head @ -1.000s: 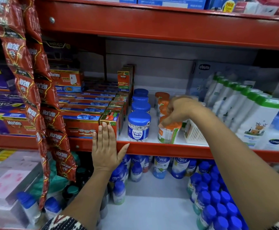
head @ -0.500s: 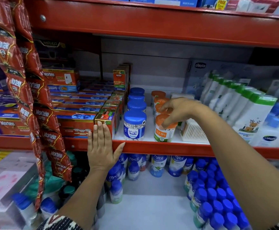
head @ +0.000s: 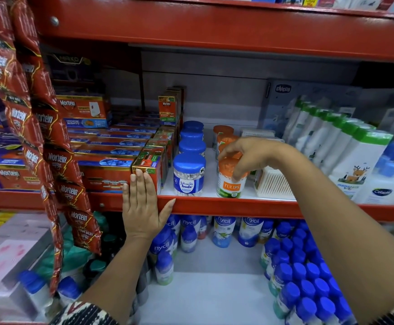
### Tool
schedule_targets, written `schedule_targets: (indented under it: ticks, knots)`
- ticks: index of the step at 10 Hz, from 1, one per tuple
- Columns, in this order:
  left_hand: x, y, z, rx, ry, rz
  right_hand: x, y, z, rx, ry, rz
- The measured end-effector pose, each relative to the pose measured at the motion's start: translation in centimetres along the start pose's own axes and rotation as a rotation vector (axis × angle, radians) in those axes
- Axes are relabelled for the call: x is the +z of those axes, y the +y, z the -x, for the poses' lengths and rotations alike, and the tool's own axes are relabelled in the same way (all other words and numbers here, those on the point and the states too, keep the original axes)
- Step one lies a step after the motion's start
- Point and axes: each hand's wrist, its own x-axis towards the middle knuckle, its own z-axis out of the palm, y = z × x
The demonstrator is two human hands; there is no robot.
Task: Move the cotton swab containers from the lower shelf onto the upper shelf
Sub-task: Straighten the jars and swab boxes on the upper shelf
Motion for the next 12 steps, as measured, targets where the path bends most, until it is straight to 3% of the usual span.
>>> schedule_targets:
  ticks: [3, 4, 5, 6, 7, 8, 9, 12]
  knots:
    - [-0.2, -0.1, 0.1, -0.005, -0.025, 0.004, 0.4, 0.5, 0.1, -0.025, -0.014, -0.059]
    - [-0.4, 0.0, 0.1, -0.013, -0.045, 0.0, 0.7, 0.9, 1.0, -0.057, 0.066, -0.106]
    - [-0.9, 0.2, -0.1, -0.04, -0.084, 0.044, 1.7, 2.3, 2.9, -0.115, 0.332, -0.212]
    - [-2.0, 1.4, -0.7, -0.022, -0.076, 0.147, 3.9, 5.2, 4.8, -0.082, 0.711, -0.254]
    - [-3.5, 5.4, -2.2, 0.149, -0.048, 0.296, 5.6, 8.5, 6.1, 0.029, 0.914, -0.269]
    - [-4.8, 11.1, -4.9, 0.281, -0.046, 0.547, 6.1, 10.6, 6.3, 0.146, 0.931, -0.254]
    - [-6.2, 16.3, -7.2, 0.216, -0.172, 0.701, 6.0, 11.9, 5.9, 0.212, 0.886, -0.203]
    - [-6.5, 21.8, -10.5, -0.426, -0.737, 0.985, 4.9, 12.9, 6.1, 0.263, 0.752, -0.431]
